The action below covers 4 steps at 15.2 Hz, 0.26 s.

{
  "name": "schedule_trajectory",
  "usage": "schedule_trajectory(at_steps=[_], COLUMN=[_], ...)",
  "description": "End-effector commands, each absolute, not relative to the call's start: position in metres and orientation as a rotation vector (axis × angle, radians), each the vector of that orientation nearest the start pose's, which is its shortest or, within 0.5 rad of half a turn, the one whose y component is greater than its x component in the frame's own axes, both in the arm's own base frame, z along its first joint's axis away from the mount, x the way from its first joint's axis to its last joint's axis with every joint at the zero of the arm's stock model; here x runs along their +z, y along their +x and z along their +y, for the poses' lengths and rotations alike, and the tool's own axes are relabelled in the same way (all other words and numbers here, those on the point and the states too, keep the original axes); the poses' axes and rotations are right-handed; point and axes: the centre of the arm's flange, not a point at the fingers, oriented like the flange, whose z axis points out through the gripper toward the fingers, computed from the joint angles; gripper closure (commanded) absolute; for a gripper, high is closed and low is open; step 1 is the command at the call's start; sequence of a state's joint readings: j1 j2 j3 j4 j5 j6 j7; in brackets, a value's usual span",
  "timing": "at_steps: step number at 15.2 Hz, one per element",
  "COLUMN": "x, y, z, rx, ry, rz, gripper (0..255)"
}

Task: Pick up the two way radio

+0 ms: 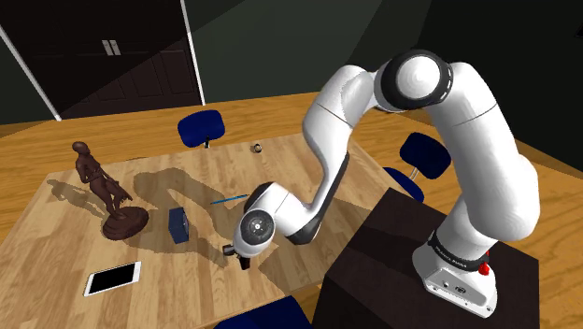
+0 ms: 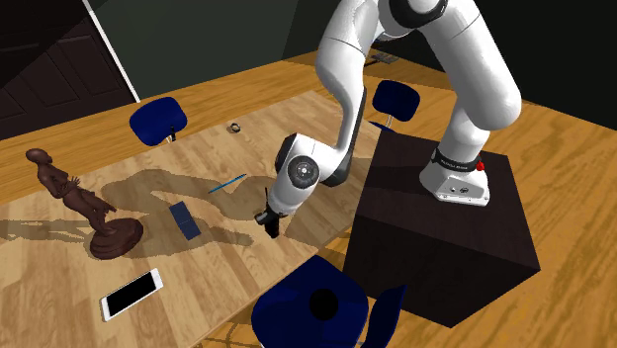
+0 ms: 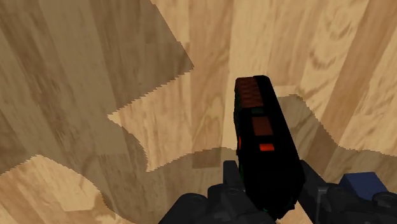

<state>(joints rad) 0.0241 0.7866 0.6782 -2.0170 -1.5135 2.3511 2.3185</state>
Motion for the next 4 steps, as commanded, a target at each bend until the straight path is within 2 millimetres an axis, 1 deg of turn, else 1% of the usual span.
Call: schedule_trajectory(at_steps=[1, 2, 4], x=[0.1298, 0.1350, 0.1358], y=[0.4382, 0.4382, 0.4382], z=[0.3692, 0.3692, 0.3691], rx=[-0.724, -0.724, -0.724], ry=[-2.992, -2.992, -2.992], rz=[0.811, 0.811, 0.811], gripper=[255, 255, 255])
